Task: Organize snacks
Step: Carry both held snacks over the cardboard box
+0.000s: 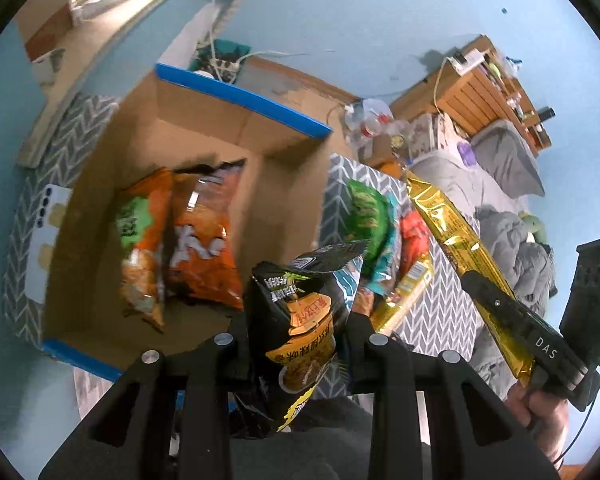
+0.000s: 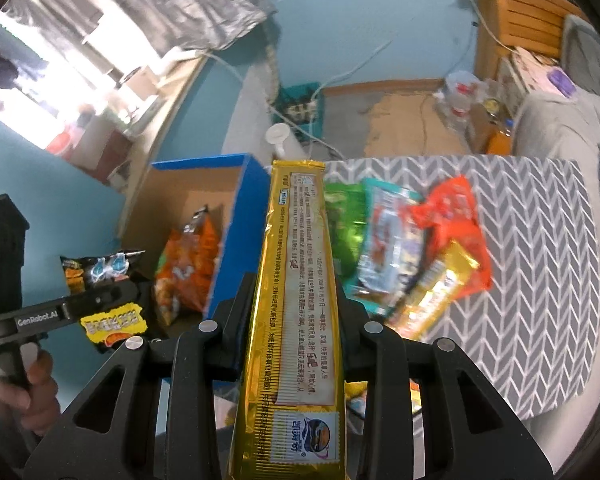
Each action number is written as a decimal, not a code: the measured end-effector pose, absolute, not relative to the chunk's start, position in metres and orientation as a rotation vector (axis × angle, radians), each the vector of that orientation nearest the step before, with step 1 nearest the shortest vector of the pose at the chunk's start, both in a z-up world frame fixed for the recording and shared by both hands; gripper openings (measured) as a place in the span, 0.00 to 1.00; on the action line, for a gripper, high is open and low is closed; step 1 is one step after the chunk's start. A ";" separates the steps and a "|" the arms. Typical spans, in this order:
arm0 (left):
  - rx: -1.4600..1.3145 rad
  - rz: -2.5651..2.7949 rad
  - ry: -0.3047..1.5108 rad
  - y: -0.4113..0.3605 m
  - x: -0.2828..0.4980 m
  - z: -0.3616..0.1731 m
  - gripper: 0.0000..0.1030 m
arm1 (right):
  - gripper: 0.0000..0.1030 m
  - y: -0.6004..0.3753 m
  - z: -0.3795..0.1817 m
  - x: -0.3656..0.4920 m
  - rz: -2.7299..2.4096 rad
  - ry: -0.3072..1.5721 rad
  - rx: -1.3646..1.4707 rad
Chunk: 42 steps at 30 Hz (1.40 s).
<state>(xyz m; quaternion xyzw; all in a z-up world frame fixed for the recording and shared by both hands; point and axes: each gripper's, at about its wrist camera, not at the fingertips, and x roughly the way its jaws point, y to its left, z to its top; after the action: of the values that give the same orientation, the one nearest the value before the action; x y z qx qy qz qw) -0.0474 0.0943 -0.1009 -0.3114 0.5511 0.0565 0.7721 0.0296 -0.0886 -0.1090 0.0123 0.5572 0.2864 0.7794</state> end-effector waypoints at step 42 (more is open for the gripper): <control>-0.642 0.276 1.322 0.178 -0.059 -0.179 0.40 | 0.32 0.100 -0.178 0.014 0.678 1.292 -0.257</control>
<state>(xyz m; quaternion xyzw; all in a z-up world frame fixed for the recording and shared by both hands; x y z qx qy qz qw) -0.0593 0.1782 -0.1788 -0.2921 0.6013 0.1257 0.7331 0.0145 0.0997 -0.1779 -0.1170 0.5887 0.3087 0.7379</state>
